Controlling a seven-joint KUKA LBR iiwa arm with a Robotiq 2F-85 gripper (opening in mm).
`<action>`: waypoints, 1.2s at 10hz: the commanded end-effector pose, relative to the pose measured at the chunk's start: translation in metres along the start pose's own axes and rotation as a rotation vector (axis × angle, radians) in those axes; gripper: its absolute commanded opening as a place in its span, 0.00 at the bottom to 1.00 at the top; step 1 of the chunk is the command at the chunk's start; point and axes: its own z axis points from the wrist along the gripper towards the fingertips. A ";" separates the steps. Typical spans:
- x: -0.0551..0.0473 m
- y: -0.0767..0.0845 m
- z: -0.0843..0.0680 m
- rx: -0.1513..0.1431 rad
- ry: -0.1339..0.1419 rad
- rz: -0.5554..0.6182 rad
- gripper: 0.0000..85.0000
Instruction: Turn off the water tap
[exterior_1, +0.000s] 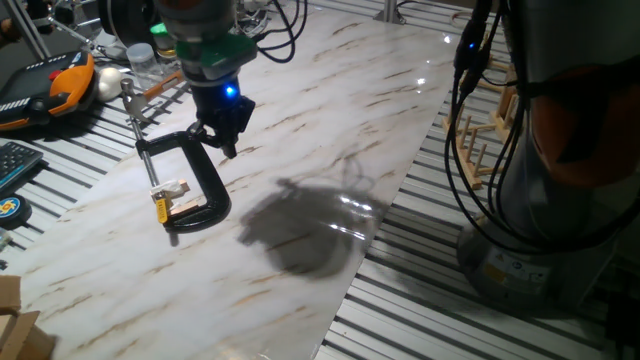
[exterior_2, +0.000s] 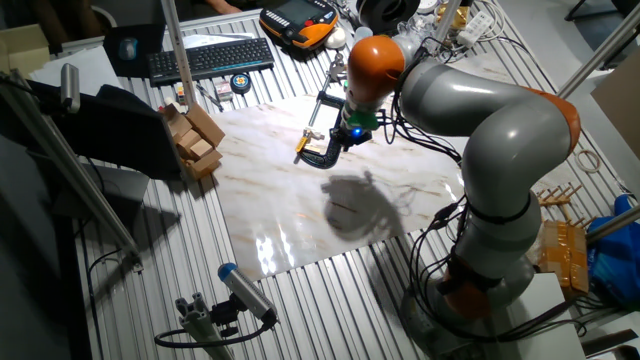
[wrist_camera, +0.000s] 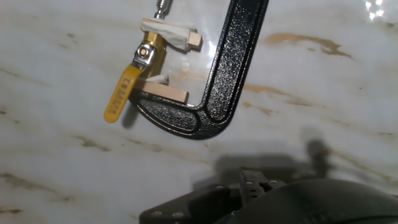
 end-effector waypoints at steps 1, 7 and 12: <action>-0.001 0.001 0.001 -0.004 0.001 0.002 0.00; -0.008 0.006 0.006 -0.011 0.000 -0.024 0.00; -0.008 0.006 0.006 -0.010 0.048 -0.130 0.00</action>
